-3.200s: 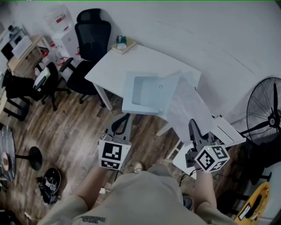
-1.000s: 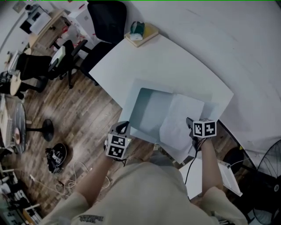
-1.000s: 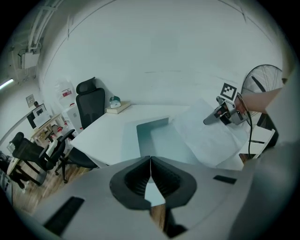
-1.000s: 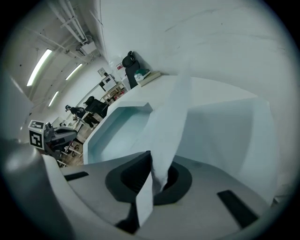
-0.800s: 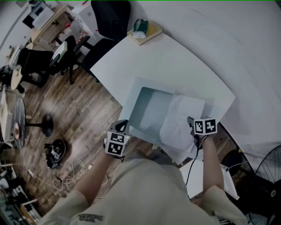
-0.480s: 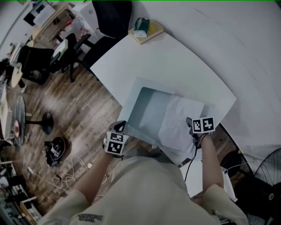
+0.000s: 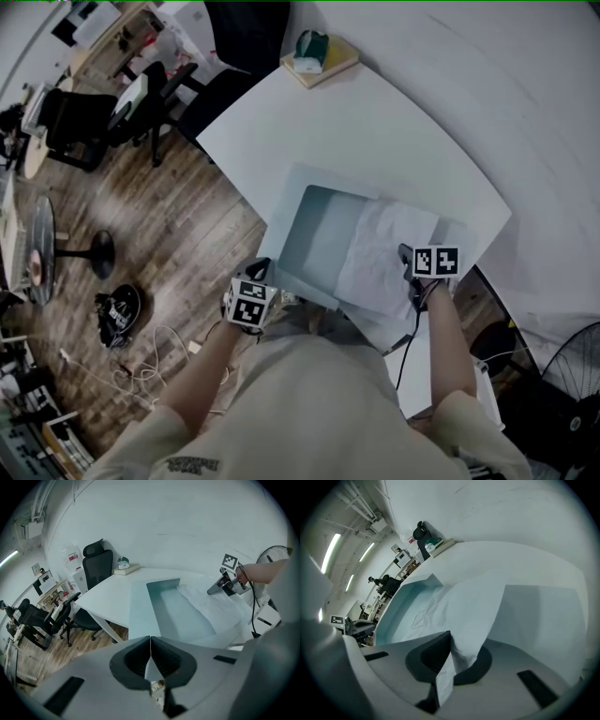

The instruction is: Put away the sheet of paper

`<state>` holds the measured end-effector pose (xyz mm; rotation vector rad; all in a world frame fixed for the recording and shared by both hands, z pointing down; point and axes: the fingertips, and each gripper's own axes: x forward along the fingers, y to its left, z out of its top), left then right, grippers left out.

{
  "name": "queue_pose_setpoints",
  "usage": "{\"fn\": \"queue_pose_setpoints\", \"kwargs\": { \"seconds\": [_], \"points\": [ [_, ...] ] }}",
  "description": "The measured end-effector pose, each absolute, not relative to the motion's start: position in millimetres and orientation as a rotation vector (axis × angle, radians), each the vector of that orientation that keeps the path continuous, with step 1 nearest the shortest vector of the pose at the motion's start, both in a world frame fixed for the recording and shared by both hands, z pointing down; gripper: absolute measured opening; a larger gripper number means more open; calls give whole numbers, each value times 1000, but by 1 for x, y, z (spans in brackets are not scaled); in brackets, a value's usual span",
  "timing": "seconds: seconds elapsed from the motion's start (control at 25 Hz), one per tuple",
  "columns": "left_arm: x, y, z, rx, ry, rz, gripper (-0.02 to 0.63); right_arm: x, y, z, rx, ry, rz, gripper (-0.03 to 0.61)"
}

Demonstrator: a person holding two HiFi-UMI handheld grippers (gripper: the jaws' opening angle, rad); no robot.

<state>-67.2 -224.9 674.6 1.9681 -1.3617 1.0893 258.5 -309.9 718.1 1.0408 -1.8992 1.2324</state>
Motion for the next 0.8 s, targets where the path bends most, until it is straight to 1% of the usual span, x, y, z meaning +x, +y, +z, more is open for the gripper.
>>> {"fn": "queue_pose_setpoints", "kwargs": {
  "seconds": [0.8],
  "points": [
    [-75,-232,680,2044,-1180,1033,21,141,-326,725,949,-1915,1246,23]
  ]
}}
